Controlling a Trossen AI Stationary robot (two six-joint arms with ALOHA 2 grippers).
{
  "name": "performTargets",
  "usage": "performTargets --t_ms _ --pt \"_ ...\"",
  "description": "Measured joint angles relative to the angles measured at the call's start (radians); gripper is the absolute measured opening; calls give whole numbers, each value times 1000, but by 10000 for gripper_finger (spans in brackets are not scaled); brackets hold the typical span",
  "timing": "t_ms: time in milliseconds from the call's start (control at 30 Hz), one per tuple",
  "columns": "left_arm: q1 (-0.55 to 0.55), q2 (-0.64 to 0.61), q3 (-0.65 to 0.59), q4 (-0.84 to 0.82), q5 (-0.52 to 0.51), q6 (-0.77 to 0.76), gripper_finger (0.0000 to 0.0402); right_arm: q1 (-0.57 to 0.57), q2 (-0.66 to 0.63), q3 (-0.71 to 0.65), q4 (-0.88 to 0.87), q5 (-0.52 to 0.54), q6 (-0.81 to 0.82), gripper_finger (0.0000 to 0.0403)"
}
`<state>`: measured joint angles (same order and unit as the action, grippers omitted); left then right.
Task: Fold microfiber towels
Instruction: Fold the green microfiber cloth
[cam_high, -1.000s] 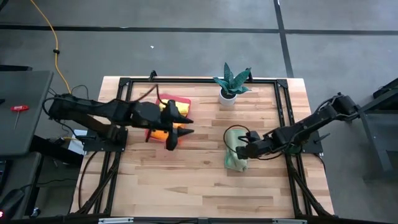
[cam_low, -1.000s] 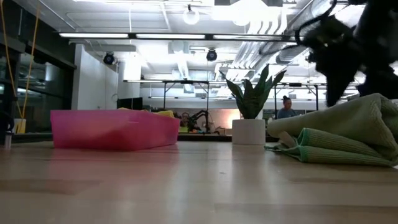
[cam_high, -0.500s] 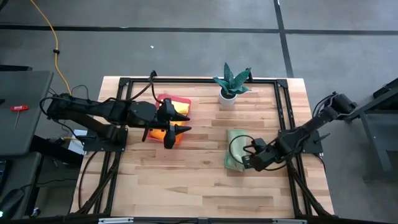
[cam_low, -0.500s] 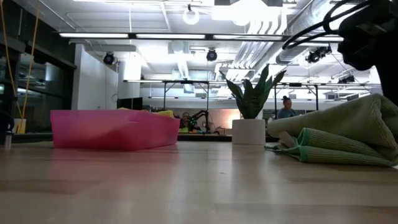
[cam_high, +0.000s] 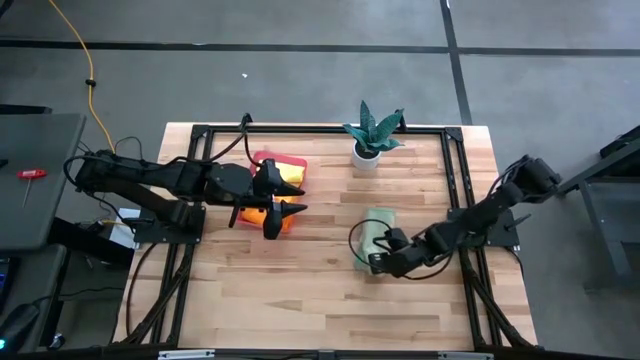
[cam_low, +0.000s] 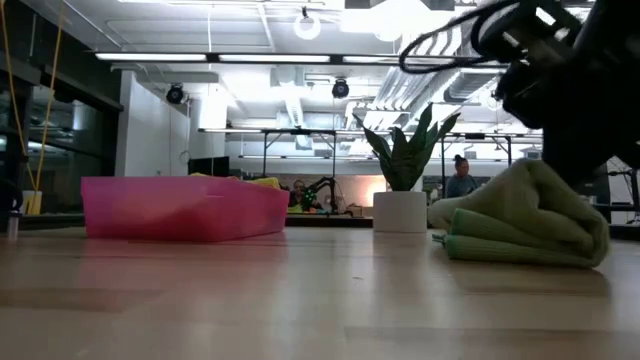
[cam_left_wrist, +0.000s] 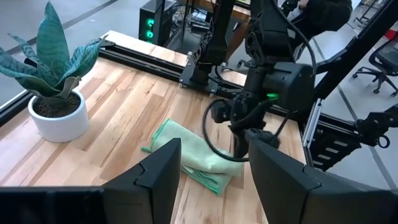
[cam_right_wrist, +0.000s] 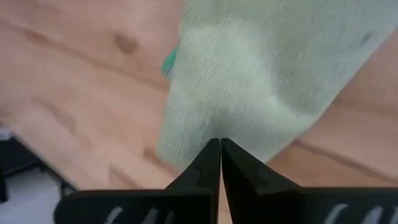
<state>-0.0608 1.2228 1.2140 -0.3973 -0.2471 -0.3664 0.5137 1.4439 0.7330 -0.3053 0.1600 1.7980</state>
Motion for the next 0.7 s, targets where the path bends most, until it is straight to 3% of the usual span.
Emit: performTargets --t_ms 400,533,700 --pt "0 0 0 -3 1 0 177 -66 119 -1 85 -31 -74 4" --pt "0 0 0 -3 1 2 177 -70 44 -1 94 -30 -152 4" --pt "2 1 0 -4 -1 3 177 -67 -124 -1 -89 17 -202 4"
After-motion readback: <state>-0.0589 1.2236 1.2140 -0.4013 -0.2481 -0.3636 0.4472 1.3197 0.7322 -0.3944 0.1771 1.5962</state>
